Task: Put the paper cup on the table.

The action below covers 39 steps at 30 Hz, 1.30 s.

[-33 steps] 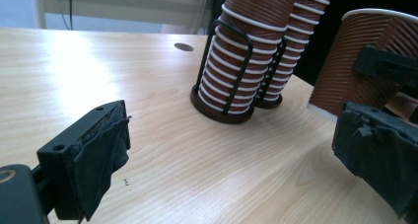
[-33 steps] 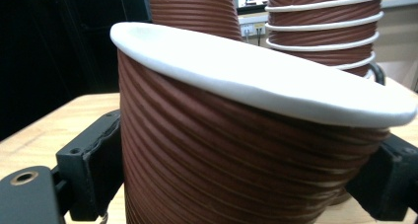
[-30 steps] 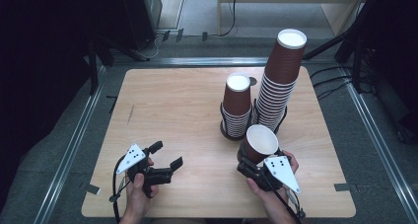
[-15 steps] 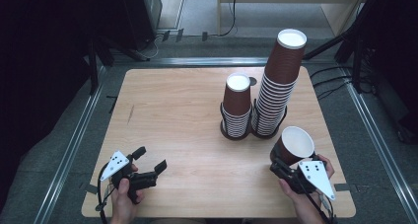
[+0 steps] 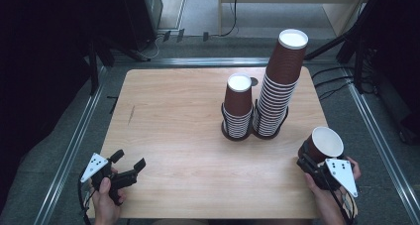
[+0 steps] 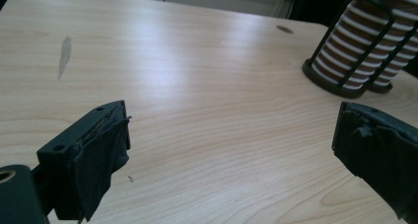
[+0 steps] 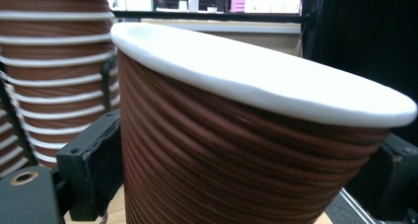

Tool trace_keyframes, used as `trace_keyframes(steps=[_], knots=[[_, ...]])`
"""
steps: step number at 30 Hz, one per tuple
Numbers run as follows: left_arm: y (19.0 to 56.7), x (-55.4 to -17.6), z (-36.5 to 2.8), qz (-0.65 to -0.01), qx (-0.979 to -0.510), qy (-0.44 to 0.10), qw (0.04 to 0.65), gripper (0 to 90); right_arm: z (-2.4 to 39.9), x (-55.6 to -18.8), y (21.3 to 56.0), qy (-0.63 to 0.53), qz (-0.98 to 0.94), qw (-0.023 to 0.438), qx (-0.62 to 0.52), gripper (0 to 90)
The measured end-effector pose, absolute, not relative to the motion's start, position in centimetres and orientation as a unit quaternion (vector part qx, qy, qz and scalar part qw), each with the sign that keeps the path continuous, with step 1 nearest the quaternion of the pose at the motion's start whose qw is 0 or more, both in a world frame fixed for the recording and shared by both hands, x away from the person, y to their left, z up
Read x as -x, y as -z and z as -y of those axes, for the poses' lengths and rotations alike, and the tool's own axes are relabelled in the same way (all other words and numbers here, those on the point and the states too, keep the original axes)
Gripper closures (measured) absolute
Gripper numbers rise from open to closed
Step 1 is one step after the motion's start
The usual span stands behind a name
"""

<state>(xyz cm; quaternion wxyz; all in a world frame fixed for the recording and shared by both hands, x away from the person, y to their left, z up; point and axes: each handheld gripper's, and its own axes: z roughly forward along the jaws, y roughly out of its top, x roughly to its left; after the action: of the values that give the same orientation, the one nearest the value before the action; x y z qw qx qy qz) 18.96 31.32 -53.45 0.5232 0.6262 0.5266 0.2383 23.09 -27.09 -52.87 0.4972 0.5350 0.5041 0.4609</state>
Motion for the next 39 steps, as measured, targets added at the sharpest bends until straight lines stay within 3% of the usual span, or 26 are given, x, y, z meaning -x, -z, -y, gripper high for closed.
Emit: trace_keyframes(steps=[16, 29, 39], knots=[[54.9, -18.9, -34.4, -0.544, -0.617, -0.204, 0.531, 1.3, 25.5, -27.2, 53.6, -0.46, -0.534, 0.449, -0.55, 8.6], [55.1, -19.2, -34.4, -0.548, -0.617, -0.192, 0.532, 1.3, 25.0, -27.5, 54.1, -0.442, -0.564, 0.444, -0.538, 8.5], [55.2, -19.3, -34.3, -0.549, -0.617, -0.194, 0.529, 1.3, 24.6, -27.5, 54.2, -0.438, -0.592, 0.415, -0.535, 9.8]])
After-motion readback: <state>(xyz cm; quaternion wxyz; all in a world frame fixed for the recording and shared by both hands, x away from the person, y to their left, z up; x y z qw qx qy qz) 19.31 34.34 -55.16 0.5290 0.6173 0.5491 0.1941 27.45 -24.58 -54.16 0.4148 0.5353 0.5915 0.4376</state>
